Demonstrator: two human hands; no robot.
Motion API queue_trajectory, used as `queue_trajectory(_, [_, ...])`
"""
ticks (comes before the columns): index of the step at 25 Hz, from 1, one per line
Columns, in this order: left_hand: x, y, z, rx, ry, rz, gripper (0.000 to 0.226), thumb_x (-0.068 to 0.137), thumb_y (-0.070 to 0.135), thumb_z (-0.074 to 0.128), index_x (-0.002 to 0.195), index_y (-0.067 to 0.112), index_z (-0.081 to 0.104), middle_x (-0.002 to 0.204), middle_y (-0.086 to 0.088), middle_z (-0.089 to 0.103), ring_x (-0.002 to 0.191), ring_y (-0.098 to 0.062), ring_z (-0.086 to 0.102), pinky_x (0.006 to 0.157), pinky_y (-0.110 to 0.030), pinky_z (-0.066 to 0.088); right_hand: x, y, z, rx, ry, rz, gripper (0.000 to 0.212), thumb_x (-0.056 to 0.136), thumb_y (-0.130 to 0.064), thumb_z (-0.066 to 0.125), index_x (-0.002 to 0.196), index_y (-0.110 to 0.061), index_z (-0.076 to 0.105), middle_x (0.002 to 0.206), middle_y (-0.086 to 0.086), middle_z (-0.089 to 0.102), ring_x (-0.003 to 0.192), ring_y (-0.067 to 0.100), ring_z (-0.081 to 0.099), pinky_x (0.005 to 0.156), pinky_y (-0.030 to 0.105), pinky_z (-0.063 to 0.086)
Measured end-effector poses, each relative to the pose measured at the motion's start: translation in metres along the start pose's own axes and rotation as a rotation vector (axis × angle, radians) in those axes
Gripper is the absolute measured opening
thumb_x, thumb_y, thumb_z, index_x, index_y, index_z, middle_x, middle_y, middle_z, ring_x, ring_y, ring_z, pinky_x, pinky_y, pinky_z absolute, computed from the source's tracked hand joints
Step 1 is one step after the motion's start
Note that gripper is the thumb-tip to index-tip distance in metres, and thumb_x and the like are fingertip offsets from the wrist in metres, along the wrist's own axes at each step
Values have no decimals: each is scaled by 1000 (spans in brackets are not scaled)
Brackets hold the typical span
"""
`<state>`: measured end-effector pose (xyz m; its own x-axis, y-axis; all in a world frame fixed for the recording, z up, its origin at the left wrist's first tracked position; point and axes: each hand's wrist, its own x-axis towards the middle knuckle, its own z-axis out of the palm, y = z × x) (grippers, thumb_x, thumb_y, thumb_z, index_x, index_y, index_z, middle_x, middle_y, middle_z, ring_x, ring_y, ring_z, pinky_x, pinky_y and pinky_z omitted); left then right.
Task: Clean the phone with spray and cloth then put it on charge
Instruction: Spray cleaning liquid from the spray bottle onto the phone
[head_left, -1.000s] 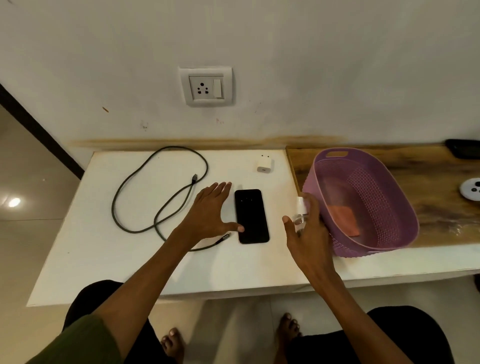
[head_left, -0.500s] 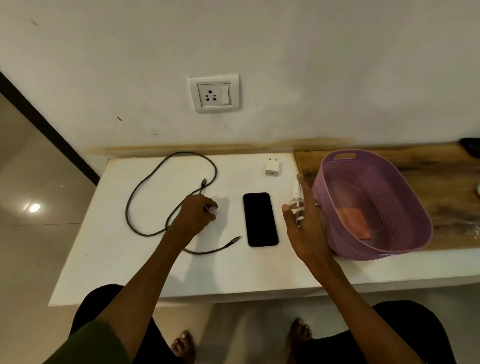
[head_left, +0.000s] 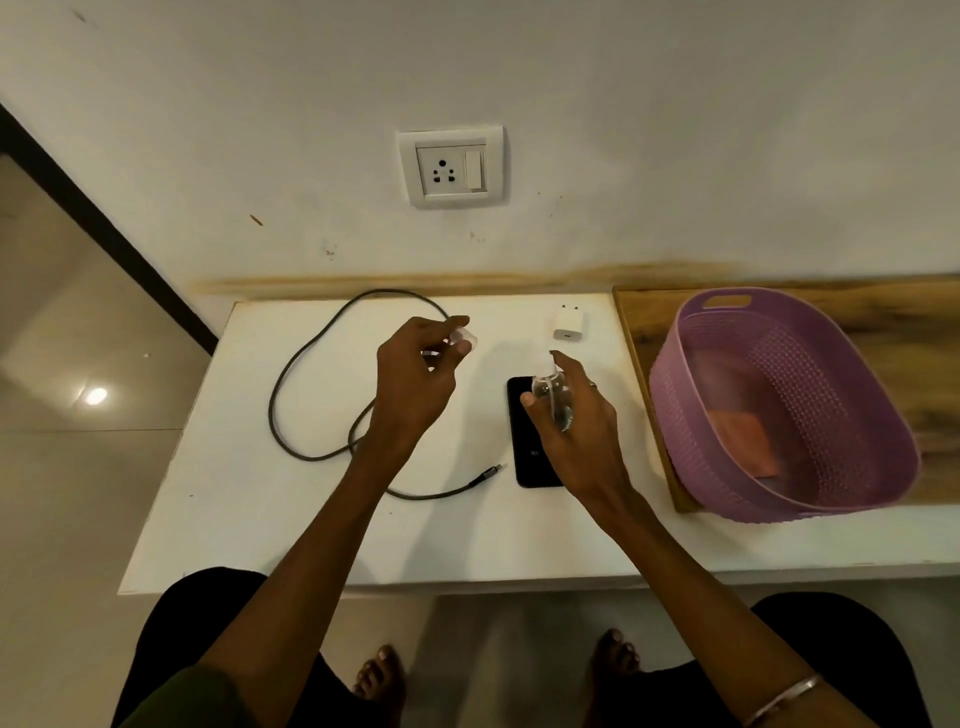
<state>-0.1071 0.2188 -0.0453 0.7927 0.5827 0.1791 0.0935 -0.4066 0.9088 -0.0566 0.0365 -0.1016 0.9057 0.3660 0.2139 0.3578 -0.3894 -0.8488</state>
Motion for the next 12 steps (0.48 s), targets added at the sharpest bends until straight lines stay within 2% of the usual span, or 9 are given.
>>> queue_trajectory(2, [-3,6,3,-39,-16,-15,20,88,26,72,108,23,75,97,10,73,84,-1,66,70,-5,47,-6,-3,9,22,-41,-18,62,85,-58,54,137,-26,45,123,-16,55,105,-8,51,92,4,36])
queue_trajectory(4, [-4,8,5,-69,-42,-32,22,86,28,74,108,25,75,95,12,74,84,1,67,72,-7,49,-9,-5,16,30,-73,-37,66,82,-65,49,137,-28,45,120,-18,53,100,-9,51,80,-6,33])
queue_trajectory(8, [-6,4,9,-83,-111,-33,22,87,28,73,108,26,76,95,10,75,84,-2,69,76,-15,53,-10,0,24,31,-118,-40,60,85,-56,55,138,-31,43,125,-3,61,103,5,58,85,6,43])
queue_trajectory(12, [-5,1,11,-54,-132,24,21,90,22,70,110,26,74,95,9,73,82,-1,65,71,-9,48,-9,2,25,45,-93,-56,57,86,-58,54,137,-36,41,119,-5,63,96,-7,58,76,-4,41])
